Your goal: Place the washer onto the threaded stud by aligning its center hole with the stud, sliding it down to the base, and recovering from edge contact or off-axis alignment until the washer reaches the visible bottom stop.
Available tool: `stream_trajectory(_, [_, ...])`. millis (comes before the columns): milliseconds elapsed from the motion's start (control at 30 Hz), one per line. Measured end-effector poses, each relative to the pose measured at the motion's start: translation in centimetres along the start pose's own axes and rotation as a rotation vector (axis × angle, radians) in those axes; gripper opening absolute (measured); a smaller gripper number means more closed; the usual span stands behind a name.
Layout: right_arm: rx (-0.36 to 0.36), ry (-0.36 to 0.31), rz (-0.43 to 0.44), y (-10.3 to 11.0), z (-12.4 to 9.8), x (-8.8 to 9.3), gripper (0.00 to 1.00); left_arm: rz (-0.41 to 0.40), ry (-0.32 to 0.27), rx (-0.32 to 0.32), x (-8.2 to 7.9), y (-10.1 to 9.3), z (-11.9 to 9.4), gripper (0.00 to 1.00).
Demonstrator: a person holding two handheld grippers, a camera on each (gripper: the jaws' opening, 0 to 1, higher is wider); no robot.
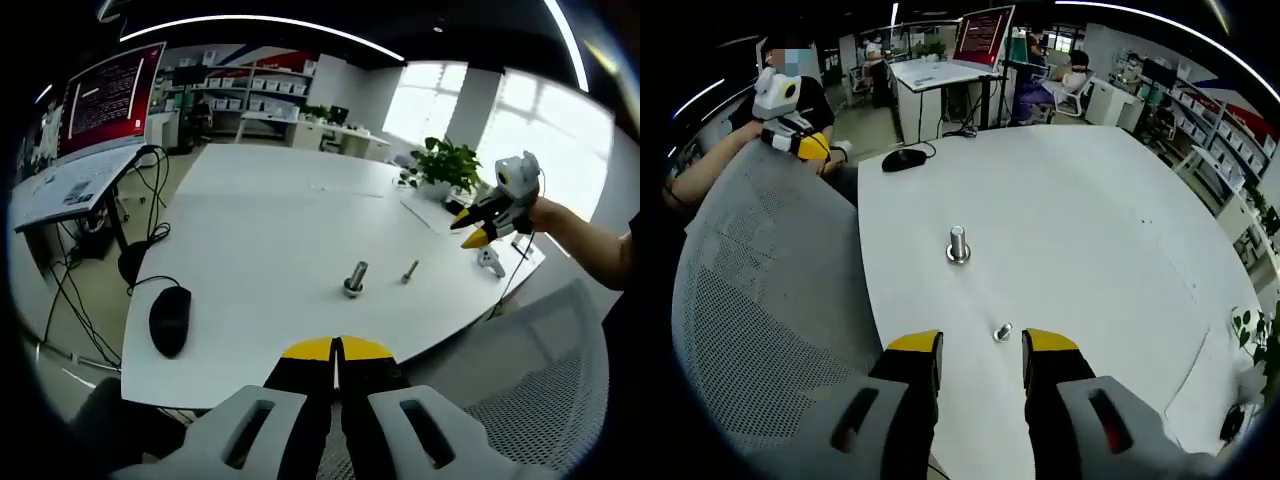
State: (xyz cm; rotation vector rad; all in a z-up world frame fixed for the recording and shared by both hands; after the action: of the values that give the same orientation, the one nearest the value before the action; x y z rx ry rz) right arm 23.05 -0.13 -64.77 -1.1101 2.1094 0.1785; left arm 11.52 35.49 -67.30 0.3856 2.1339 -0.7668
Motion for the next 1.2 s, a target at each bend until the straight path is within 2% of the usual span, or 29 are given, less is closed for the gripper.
stream_trajectory(133, [0.033, -0.064, 0.081, 0.0, -2.7, 0.3, 0.34, -0.002, 0.002, -0.001, 0.0, 0.0, 0.0, 0.00])
stream_trajectory(300, [0.118, -0.115, 0.192, 0.3, -6.1, 2.2, 0.34, -0.003, 0.003, -0.001, 0.0, 0.0, 0.0, 0.00])
stream_trajectory(467, [0.187, -0.202, 0.385, 1.9, -8.6, 4.5, 0.34, -0.004, -0.001, -0.012, 0.0, -0.1, -0.1, 0.00])
stream_trajectory(533, [0.203, -0.228, 0.422, 2.7, -9.1, 5.1, 0.34, -0.003, -0.007, -0.015, 0.0, -0.1, -0.2, 0.00])
stream_trajectory(633, [0.226, -0.259, 0.451, 4.2, -9.6, 5.7, 0.34, -0.001, 0.009, -0.005, 0.1, -0.3, -0.1, 0.00])
stream_trajectory(800, [0.246, -0.334, 0.599, 6.1, -9.4, 6.1, 0.35, 0.003, 0.001, -0.005, 0.0, -0.3, -0.1, 0.00])
stream_trajectory(900, [0.247, -0.287, 0.584, 7.5, -8.7, 6.5, 0.36, 0.013, -0.002, -0.001, -0.1, -0.3, -0.1, 0.00])
stream_trajectory(1033, [0.242, -0.282, 0.620, 8.2, -8.3, 6.3, 0.33, 0.028, -0.004, 0.015, -0.1, -0.4, -0.1, 0.00])
stream_trajectory(1100, [0.286, -0.316, 0.644, 7.7, -8.6, 5.9, 0.33, 0.027, -0.003, 0.019, -0.1, -0.4, -0.1, 0.00])
stream_trajectory(1133, [0.276, -0.323, 0.662, 7.9, -8.6, 5.7, 0.34, 0.029, -0.009, 0.020, -0.2, -0.5, -0.1, 0.00])
stream_trajectory(1200, [0.199, -0.340, 0.715, 8.7, -8.3, 5.1, 0.34, 0.037, -0.015, 0.019, -0.3, -0.4, 0.0, 0.00])
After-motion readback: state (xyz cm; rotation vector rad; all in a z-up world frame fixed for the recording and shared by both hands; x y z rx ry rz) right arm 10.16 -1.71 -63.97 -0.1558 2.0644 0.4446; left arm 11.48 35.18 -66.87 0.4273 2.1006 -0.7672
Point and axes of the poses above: the point that each gripper's makers call its tool centre point, and the gripper's own axes: z roughly forward along the fingers, y roughly to its left, x roughly out of its underside, the point moved 6 cm from there along -z, roughly backward along the fingers, and after that the axes turned 13 degrees about x, right-handed, at the moved point
